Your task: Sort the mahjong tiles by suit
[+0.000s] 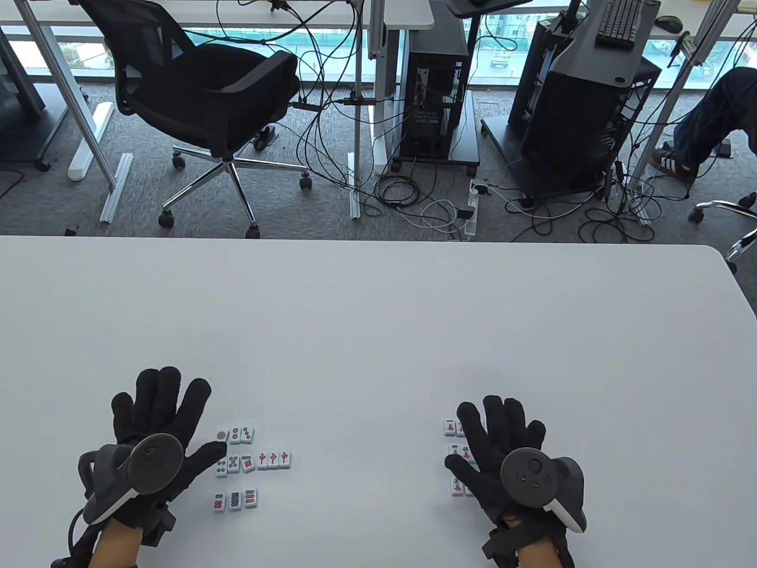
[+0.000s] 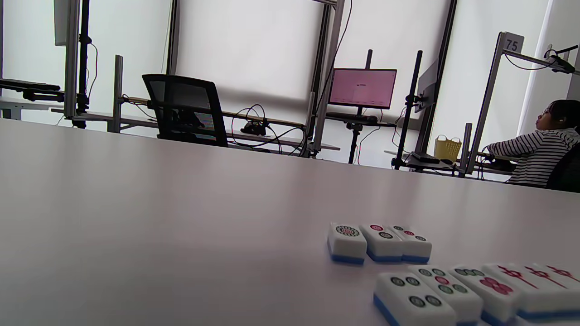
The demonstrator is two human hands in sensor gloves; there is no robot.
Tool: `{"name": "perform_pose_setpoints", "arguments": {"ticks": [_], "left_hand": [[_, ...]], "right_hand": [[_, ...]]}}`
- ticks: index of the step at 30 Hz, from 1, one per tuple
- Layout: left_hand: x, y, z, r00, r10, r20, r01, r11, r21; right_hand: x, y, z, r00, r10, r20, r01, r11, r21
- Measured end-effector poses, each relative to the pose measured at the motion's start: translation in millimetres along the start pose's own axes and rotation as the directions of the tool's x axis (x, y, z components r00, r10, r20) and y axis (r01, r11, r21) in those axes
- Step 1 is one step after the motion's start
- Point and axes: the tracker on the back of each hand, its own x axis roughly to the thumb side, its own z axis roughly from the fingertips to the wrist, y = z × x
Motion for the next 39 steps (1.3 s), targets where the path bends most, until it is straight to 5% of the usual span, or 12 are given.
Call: {"name": "perform_pose_setpoints", "arguments": {"ticks": [10,15,21,25,30,39], "left_hand": [[5.8,5.8,4.5,0.995,0.07,0.064,-0.072,0.997,0.024],[8.4,12.4,6.7,0.991,0.102,0.087,-0.106,0.993,0.054],[11.6,18.5,10.0,0.991,0.096,0.097,-0.104,0.991,0.084],[11.9,19.6,10.6,0.989,0.103,0.104,-0.112,0.99,0.088],[11.3,22.6,11.7,0.987,0.123,0.108,-0.133,0.987,0.094],[11.0,23.8,12.1,0.984,0.137,0.11,-0.148,0.984,0.096]], "right_hand": [[-0.9,-21.1,2.4,0.997,0.062,-0.037,-0.066,0.993,-0.101],[11.5,-39.5,-5.8,0.975,0.211,-0.068,-0.219,0.964,-0.152],[36.8,-46.9,-42.3,0.882,0.468,-0.051,-0.471,0.88,-0.067],[45.0,-30.6,-67.8,0.877,0.479,-0.035,-0.477,0.877,0.048],[39.6,5.2,-92.0,0.806,0.592,-0.017,-0.573,0.787,0.228],[30.3,42.2,-108.9,0.758,0.651,-0.038,-0.593,0.713,0.374]]}}
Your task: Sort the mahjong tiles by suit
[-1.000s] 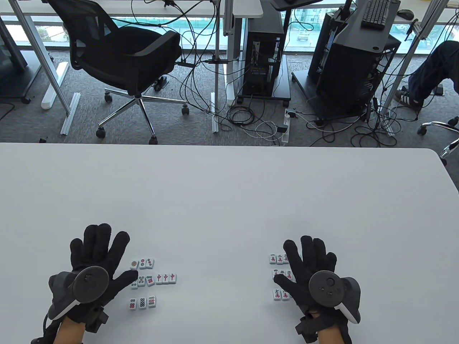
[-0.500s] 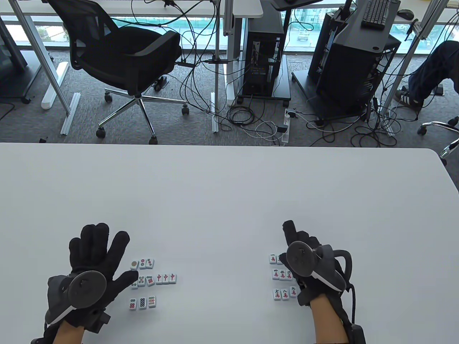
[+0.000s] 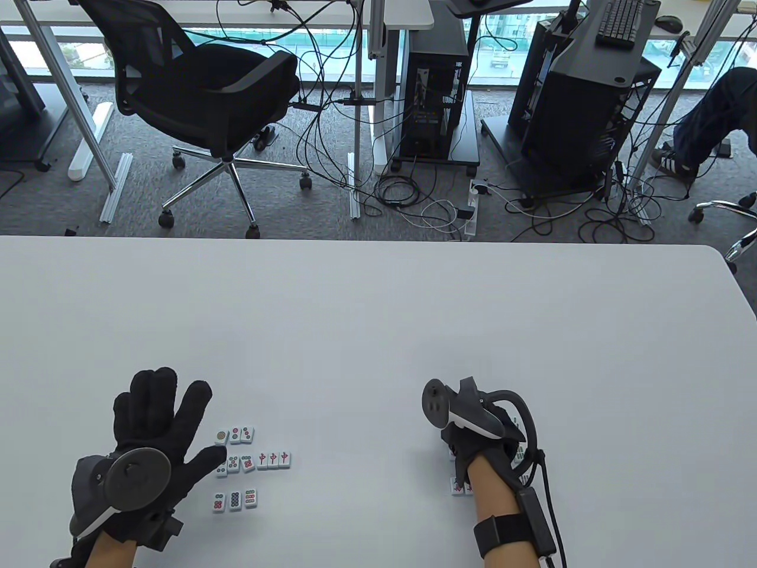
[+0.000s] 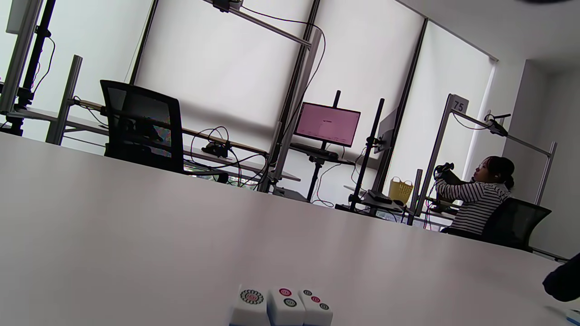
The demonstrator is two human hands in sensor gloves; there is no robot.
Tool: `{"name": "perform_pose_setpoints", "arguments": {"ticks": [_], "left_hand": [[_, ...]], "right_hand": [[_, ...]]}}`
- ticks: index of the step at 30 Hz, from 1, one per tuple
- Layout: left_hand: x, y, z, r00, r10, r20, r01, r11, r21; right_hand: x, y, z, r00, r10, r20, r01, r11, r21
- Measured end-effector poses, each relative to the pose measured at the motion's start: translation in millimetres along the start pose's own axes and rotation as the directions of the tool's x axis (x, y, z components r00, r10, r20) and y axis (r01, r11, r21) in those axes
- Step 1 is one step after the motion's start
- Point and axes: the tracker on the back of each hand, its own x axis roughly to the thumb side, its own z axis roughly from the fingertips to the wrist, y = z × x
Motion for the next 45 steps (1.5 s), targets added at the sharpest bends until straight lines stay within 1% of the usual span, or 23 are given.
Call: {"name": "perform_pose_setpoints", "arguments": {"ticks": [5,8,14,16,17,18,20,22,24,27,32,34,36,39,41,43,45], "left_hand": [[0.8,0.6,0.2,1.0,0.002,0.003,-0.001,1.0,-0.005],[1.1,0.8,-0.4,1.0,0.009,0.001,-0.009,1.0,-0.01],[1.2,-1.2,-0.9,1.0,0.007,-0.003,-0.007,1.0,-0.025],[1.9,-1.3,-1.0,1.0,0.004,0.0,-0.004,1.0,-0.026],[2.1,-1.6,-1.0,1.0,0.004,0.001,-0.004,1.0,-0.028],[2.2,-1.9,-1.1,1.0,0.004,0.002,-0.004,1.0,-0.029],[2.4,-3.1,-1.6,1.0,0.003,0.001,-0.003,0.999,-0.036],[2.4,-4.8,-2.2,1.0,0.004,-0.002,-0.004,0.999,-0.045],[2.5,-6.4,-2.6,1.0,0.007,-0.003,-0.007,0.998,-0.055],[4.0,-7.7,-2.7,1.0,0.006,0.004,-0.006,0.998,-0.063],[5.1,-8.0,-3.0,1.0,0.002,0.006,-0.002,0.998,-0.058],[5.3,-8.4,-3.1,1.0,-0.003,0.002,0.003,0.998,-0.064],[5.6,-8.8,-3.2,1.0,-0.004,0.002,0.004,0.998,-0.067],[5.8,-8.6,-3.3,1.0,-0.005,0.0,0.005,0.998,-0.069],[5.2,-8.0,-3.1,1.0,-0.004,-0.004,0.003,0.998,-0.067],[4.0,-7.3,-2.9,1.0,0.003,-0.01,-0.004,0.998,-0.063],[3.2,-6.8,-2.8,1.0,0.011,-0.013,-0.012,0.998,-0.061]], "right_hand": [[4.3,6.1,-6.9,0.999,0.033,-0.021,-0.033,0.999,0.026],[8.9,8.2,-9.0,0.998,0.063,-0.029,-0.062,0.998,0.018],[13.1,8.4,-12.8,0.998,0.058,-0.023,-0.057,0.998,0.034],[15.5,6.5,-14.5,0.997,0.071,-0.004,-0.071,0.997,0.042],[18.3,4.1,-14.4,0.997,0.07,0.014,-0.07,0.997,0.035],[22.6,1.1,-13.7,0.998,0.059,0.033,-0.06,0.998,0.007],[40.0,-9.5,-10.1,0.994,-0.007,0.108,0.017,0.995,-0.097],[59.9,-16.8,-8.3,0.982,-0.067,0.179,0.09,0.988,-0.125],[82.8,-21.3,-8.5,0.969,-0.08,0.236,0.111,0.986,-0.121],[112.8,-22.6,-11.1,0.955,-0.034,0.293,0.07,0.991,-0.113],[140.3,-16.6,-16.2,0.948,-0.038,0.317,0.067,0.995,-0.079],[143.4,-12.5,-18.0,0.949,-0.03,0.315,0.05,0.997,-0.056],[143.5,-12.3,-17.0,0.948,-0.021,0.317,0.05,0.995,-0.084],[138.6,-14.6,-12.3,0.95,0.007,0.312,0.02,0.996,-0.084],[129.1,-19.7,-7.4,0.949,-0.024,0.313,0.052,0.995,-0.083],[112.0,-26.7,-3.2,0.95,-0.082,0.301,0.116,0.989,-0.096],[88.6,-33.6,-0.7,0.962,-0.113,0.25,0.144,0.983,-0.111]]}}
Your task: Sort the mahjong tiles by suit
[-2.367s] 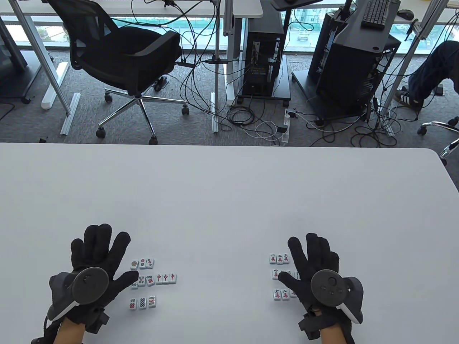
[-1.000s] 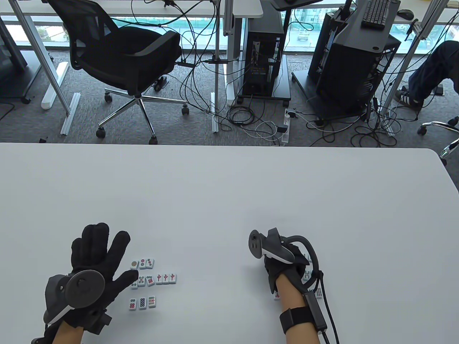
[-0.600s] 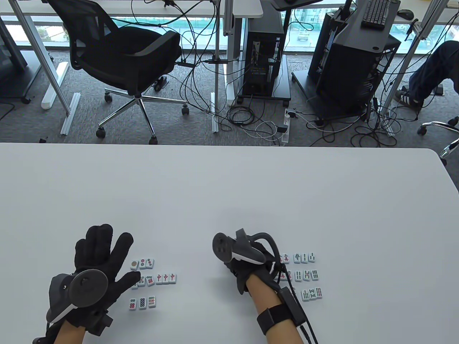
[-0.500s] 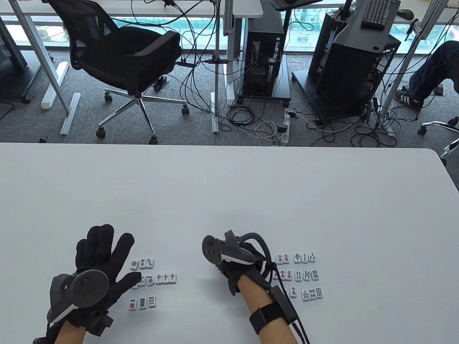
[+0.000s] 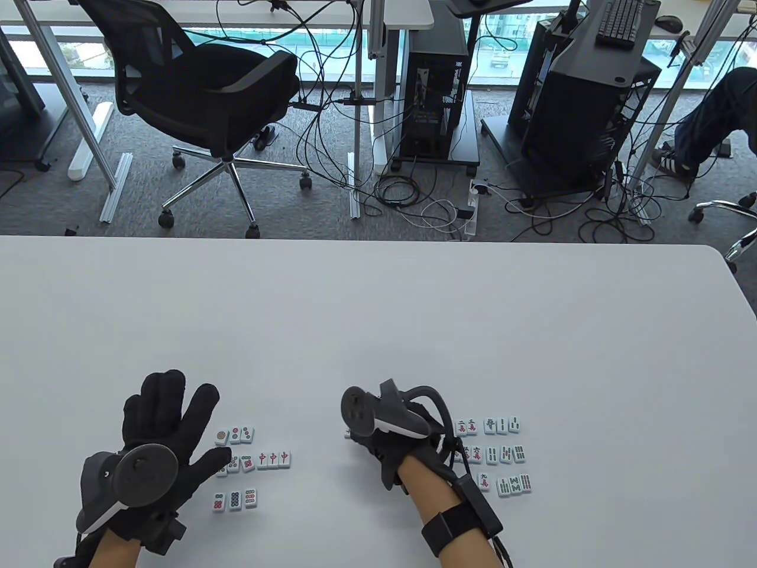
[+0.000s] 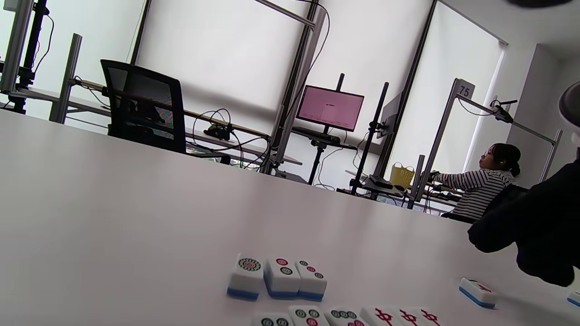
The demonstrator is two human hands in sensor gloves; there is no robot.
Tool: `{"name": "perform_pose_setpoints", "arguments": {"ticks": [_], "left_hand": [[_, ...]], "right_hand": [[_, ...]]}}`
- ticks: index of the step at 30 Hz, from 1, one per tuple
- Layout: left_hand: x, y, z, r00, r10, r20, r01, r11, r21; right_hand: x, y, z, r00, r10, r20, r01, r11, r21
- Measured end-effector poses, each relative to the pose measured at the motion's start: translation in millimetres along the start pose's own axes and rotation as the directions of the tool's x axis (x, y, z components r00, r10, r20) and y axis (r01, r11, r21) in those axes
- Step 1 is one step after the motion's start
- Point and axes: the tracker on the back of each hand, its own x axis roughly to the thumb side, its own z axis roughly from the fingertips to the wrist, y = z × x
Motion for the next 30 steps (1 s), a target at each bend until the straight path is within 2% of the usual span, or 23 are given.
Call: {"name": "perform_pose_setpoints", "arguments": {"ticks": [5,10,18,24,30], "left_hand": [[0.0,0.7,0.1,1.0,0.003,0.002,-0.003,1.0,-0.001],[-0.7,1.2,0.5,1.0,0.003,0.0,-0.003,1.0,0.001],[-0.9,-2.5,-0.2,1.0,-0.008,-0.005,0.008,1.0,-0.024],[-0.2,-2.9,-0.8,1.0,-0.008,-0.009,0.008,0.999,-0.038],[1.0,-3.4,-1.6,1.0,-0.011,-0.011,0.01,0.999,-0.049]], "right_hand": [[-59.4,-11.7,17.7,0.985,0.098,-0.141,-0.098,0.995,0.007],[-91.8,3.0,35.3,0.961,0.196,-0.194,-0.184,0.98,0.076],[-102.6,19.4,33.7,0.951,0.233,-0.202,-0.212,0.97,0.118],[-100.0,30.6,25.5,0.947,0.258,-0.19,-0.22,0.954,0.203],[-94.3,34.7,21.0,0.949,0.265,-0.169,-0.24,0.959,0.152]]}}
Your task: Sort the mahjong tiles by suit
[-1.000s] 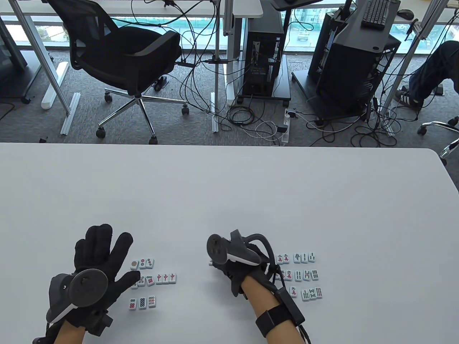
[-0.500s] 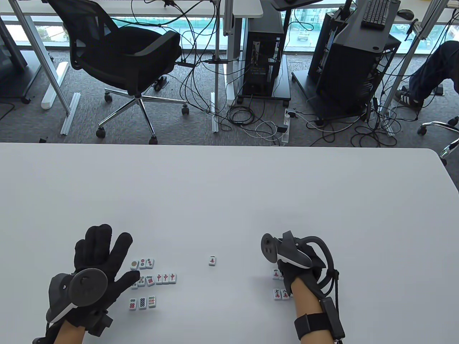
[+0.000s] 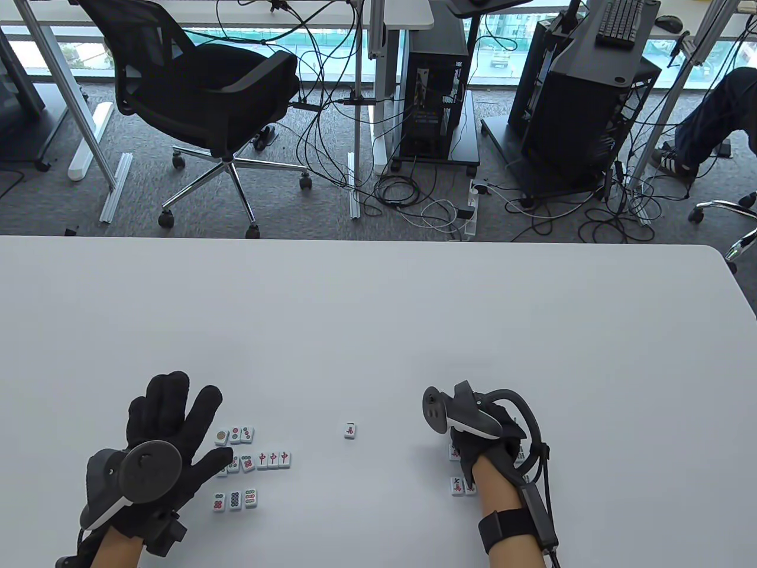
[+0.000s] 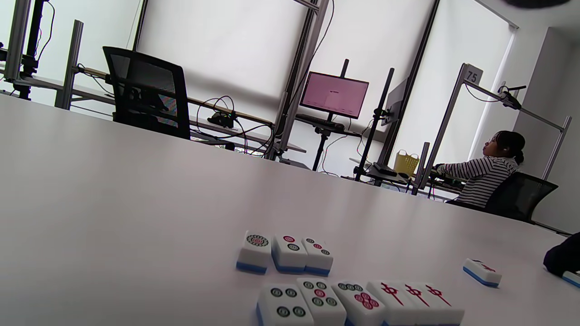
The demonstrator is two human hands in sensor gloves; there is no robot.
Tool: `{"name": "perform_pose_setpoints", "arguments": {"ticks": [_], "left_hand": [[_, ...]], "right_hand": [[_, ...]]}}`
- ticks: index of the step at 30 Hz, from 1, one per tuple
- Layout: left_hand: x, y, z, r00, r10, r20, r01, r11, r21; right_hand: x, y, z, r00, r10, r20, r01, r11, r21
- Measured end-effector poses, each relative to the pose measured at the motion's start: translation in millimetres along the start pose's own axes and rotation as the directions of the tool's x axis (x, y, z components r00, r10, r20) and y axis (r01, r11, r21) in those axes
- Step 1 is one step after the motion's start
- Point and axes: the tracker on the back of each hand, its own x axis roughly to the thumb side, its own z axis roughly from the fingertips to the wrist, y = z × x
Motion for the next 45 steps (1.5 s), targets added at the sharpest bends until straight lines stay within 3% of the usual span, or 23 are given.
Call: {"name": "perform_pose_setpoints", "arguments": {"ticks": [3,8,11,15,27,34,40,45], "left_hand": [[0.1,0.9,0.2,1.0,0.001,0.005,-0.001,1.0,0.008],[-0.5,5.4,0.9,1.0,0.023,0.005,-0.023,0.999,0.039],[-0.3,4.7,0.5,1.0,0.026,0.006,-0.026,0.999,0.028],[2.9,2.4,-0.1,1.0,0.013,0.021,-0.013,1.0,0.012],[2.1,5.0,0.6,0.999,0.03,0.022,-0.031,0.999,0.023],[2.3,4.8,0.9,0.999,0.029,0.026,-0.029,0.999,0.019],[1.8,4.5,0.9,0.999,0.035,0.025,-0.036,0.999,0.022],[2.0,4.8,1.1,0.999,0.031,0.026,-0.032,0.999,0.021]], "right_hand": [[3.6,-2.2,-0.9,1.0,-0.001,0.017,0.001,1.0,-0.002],[32.6,-25.4,1.2,0.991,-0.087,0.104,0.101,0.984,-0.145],[62.6,-38.1,1.5,0.971,-0.141,0.191,0.165,0.979,-0.117],[103.2,-43.0,-1.8,0.961,-0.072,0.269,0.104,0.989,-0.108],[132.3,-39.7,-12.3,0.953,-0.088,0.289,0.119,0.989,-0.089],[117.6,-46.4,-3.0,0.941,-0.119,0.317,0.155,0.984,-0.091],[58.7,-59.0,5.3,0.98,-0.086,0.178,0.112,0.983,-0.143],[7.7,-41.6,11.1,0.999,-0.035,0.031,0.037,0.997,-0.064]]}}
